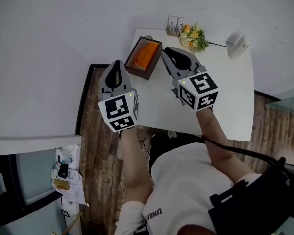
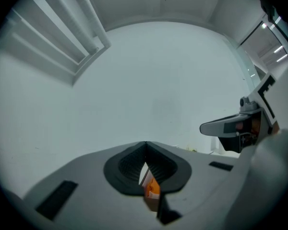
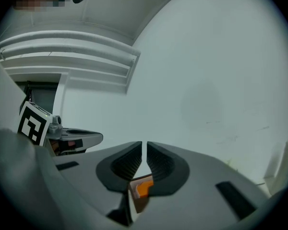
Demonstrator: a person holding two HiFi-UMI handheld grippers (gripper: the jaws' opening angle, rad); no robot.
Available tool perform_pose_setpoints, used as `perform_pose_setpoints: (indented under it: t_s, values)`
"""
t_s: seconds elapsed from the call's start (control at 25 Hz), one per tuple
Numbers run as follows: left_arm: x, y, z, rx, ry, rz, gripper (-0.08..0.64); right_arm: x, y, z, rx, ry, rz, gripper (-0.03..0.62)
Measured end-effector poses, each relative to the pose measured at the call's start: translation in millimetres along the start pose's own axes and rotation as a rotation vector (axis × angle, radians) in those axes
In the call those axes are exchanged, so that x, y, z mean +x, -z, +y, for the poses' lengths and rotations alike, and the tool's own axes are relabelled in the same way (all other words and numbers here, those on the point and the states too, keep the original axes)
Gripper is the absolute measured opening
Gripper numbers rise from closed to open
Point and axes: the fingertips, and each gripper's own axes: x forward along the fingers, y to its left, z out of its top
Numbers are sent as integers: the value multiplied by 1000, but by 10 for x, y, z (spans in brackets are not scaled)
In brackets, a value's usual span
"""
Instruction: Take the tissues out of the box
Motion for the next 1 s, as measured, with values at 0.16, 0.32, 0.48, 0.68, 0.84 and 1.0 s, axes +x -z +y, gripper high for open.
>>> perform_pose_setpoints:
  t_s: [0.16, 0.32, 0.48, 0.68, 0.84, 1.0]
  values:
    - [160, 17, -16, 7, 19, 6, 14, 72, 44, -95, 5, 10, 9, 40]
    - [386, 84, 9, 14, 65, 12, 14, 206, 101, -212, 16, 47, 14, 28]
    - [639, 152, 30, 28, 126, 33, 14, 345, 91, -311, 32, 90, 9, 23]
    - [978, 322, 50, 8, 210, 100, 14, 508, 78, -450, 31, 161, 12, 23]
    - [1212, 466, 5, 1, 288, 145, 14, 583, 101, -599, 30, 227, 19, 23]
    - [1397, 598, -45, -27, 356, 170, 14, 635, 151, -725, 56, 278, 26, 23]
